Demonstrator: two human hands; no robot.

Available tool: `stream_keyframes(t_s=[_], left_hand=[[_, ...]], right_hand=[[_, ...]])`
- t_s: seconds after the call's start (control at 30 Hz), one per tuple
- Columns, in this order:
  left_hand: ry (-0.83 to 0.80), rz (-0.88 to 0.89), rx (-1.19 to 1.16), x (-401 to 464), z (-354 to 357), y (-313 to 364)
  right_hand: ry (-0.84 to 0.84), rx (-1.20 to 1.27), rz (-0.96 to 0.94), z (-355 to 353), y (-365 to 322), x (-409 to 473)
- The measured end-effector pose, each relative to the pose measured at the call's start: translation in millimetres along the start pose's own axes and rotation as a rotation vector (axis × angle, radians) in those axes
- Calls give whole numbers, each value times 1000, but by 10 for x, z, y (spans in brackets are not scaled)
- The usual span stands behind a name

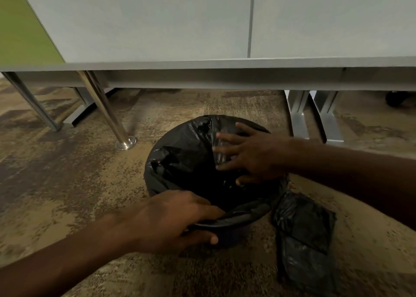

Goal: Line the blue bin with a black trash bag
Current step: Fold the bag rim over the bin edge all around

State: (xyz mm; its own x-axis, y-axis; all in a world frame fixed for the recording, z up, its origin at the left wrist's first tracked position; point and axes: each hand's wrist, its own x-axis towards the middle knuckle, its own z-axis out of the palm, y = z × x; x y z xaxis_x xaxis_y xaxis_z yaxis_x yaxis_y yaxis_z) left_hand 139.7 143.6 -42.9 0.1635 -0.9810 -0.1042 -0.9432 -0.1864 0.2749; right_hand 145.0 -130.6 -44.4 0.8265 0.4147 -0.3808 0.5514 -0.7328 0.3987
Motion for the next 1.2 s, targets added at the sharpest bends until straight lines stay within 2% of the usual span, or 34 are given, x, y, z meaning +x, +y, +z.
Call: stream_keyframes(t_s=[0.07,0.13,0.17,0.23,0.3,0.37,0.43,0.5,0.57,0.6,0.67,0.7,0.83,0.9,1.0,1.13,1.2], left_hand=[[17,-13,-18,-11,2,-17],[39,-58,-71,-60,-43,-31],[51,-90,-107,-94,-72,-28],[105,-151,-203,-162,-181,-18],[291,-169,-313,-173,-337,-19],[468,-193,-328,-132,-437,-65],[505,-251,-207,-79,-498,-121],[544,-367,-63,-30,-420,-175],[664,-611,-54,26,-276,-250],[721,-769,-130,46,-224,-284],[818,-1037,-390,76,-175,-352],[857,-1112,-486,80,-164,-390],[1007,-1233,-651,42,-186,-516],[978,-1260,-631,42,-161,-510],[922,-1277,-447,82,-72,-459],[986,-1308,-340,216,89,-358],[1011,-1305,-327,233,119,-373]], right_hand=[[-214,-71,36,2,31,116],[-282,-32,59,-56,140,103],[-219,25,39,-87,198,64],[34,178,-6,-157,293,-31],[318,359,27,-271,336,-171],[488,440,161,-268,346,-313],[508,534,388,-193,345,-416],[506,762,658,-71,326,-468],[512,1067,890,-9,259,-497],[521,1219,943,27,198,-508],[569,1285,951,82,60,-550],[569,1284,958,86,9,-587],[437,1311,1019,135,-63,-549],[496,1345,1065,74,-110,-494],[636,1340,1049,27,-147,-482],[759,1434,1046,151,-192,-393],[763,1513,1068,260,-223,-305]])
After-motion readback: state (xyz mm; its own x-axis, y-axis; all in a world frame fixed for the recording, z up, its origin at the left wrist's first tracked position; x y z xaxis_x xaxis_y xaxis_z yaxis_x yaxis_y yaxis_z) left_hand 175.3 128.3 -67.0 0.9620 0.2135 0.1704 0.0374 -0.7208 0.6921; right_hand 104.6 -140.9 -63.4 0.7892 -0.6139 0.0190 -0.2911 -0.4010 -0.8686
